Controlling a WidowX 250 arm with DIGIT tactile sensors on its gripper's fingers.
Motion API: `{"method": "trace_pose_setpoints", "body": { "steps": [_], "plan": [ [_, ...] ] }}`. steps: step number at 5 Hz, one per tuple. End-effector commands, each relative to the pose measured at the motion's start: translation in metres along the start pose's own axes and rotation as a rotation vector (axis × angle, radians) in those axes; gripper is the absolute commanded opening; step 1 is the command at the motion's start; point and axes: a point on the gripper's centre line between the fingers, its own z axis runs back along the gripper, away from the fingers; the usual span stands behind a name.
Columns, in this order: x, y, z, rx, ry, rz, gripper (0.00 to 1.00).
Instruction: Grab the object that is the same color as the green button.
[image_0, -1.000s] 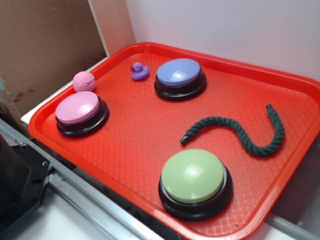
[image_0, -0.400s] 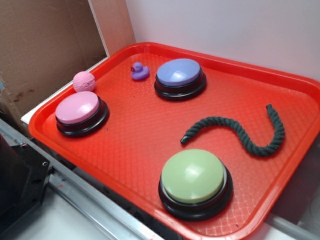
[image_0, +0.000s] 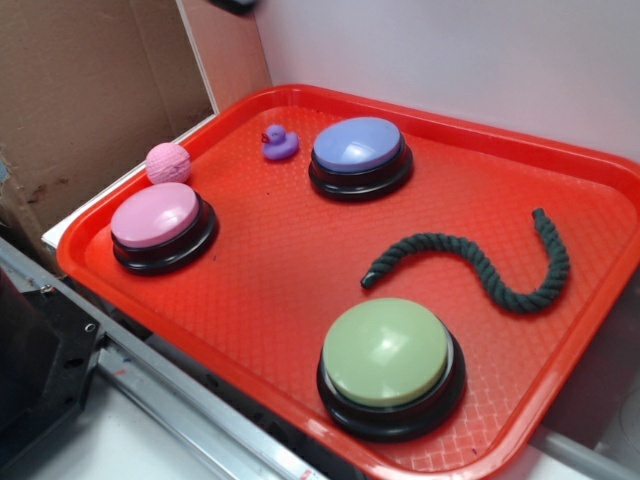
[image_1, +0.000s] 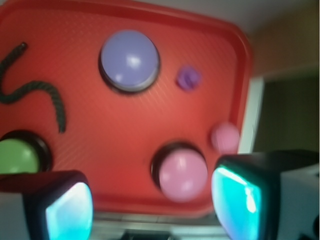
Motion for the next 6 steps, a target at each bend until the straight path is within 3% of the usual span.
{"method": "trace_pose_setpoints", "body": {
  "steps": [1, 2, 3, 6],
  "plan": [
    [-0.003, -0.054, 0.004, 0.1, -0.076, -0.348, 1.0],
    [0.001, -0.053, -0.021, 0.143, -0.06, -0.466, 1.0],
    [0.01, -0.047, -0.051, 0.119, -0.075, -0.578, 1.0],
    [0.055, -0.075, -0.108, -0.128, -0.086, -0.776, 1.0]
  ]
}}
